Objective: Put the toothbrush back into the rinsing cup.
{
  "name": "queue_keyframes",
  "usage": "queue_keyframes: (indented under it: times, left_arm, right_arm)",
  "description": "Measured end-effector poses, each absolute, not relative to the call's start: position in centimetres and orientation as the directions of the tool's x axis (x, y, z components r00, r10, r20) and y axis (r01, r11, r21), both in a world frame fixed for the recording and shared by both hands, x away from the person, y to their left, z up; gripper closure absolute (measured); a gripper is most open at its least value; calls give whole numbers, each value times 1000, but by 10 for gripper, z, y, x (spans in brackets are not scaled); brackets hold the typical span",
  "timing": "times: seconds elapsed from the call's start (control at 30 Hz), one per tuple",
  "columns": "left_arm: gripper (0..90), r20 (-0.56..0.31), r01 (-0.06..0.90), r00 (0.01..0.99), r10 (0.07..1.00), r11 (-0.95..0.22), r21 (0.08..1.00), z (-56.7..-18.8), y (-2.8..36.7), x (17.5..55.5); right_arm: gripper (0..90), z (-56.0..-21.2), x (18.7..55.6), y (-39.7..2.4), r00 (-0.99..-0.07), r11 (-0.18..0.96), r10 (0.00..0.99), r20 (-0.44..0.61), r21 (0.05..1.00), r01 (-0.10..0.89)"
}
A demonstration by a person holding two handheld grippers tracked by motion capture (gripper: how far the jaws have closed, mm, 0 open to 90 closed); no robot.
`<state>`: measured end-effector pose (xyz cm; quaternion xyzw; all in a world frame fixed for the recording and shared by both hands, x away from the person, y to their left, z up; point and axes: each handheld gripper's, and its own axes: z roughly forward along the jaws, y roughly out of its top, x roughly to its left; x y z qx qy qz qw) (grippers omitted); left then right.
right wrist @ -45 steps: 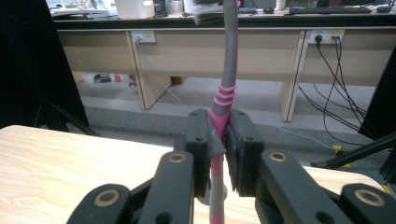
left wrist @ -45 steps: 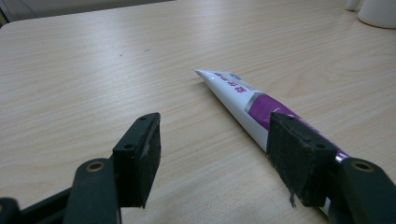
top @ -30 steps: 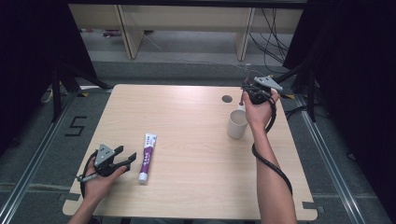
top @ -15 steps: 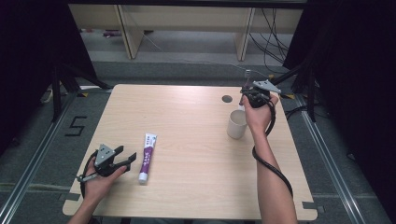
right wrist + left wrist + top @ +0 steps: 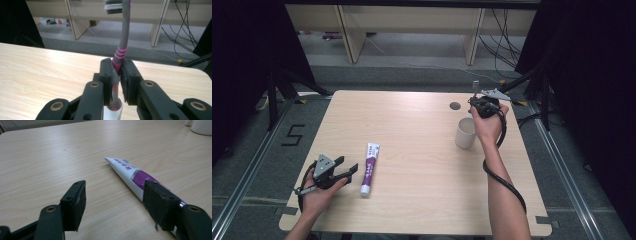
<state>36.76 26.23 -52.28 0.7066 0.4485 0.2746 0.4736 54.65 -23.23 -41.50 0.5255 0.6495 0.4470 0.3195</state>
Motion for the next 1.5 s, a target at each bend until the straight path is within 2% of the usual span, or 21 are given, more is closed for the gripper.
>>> queue_keyframes:
  times: [0.23,0.83,0.87,1.03,1.27,1.3,1.33,1.5]
  left_arm:
    - [352,-37,374,447,894,-149,916,-523,262,368]
    - [352,-36,374,447,894,-150,915,-523,262,368]
    - [352,-36,373,449,893,-150,916,-523,262,368]
    - [352,-36,373,449,893,-150,916,-523,262,368]
    - [352,-32,374,447,894,-155,914,-523,262,367]
    - [352,-32,374,447,894,-154,915,-523,262,367]
    - [352,-35,372,450,892,-152,916,-523,262,368]
    - [352,-29,375,448,894,-158,914,-523,262,368]
  right_arm:
    - [800,-420,547,-230,-238,52,969,63,893,448]
    - [792,-430,551,-233,-260,100,965,33,871,481]
    - [787,-430,550,-231,-240,74,969,52,870,488]
    - [736,-431,550,-235,-253,84,966,49,869,489]
    - [614,-430,544,-235,-238,69,969,61,862,502]
    - [597,-429,543,-237,-253,96,967,37,863,495]
    - [585,-428,540,-235,-228,55,971,78,851,523]
    - [562,-425,532,-242,-240,77,969,53,862,501]
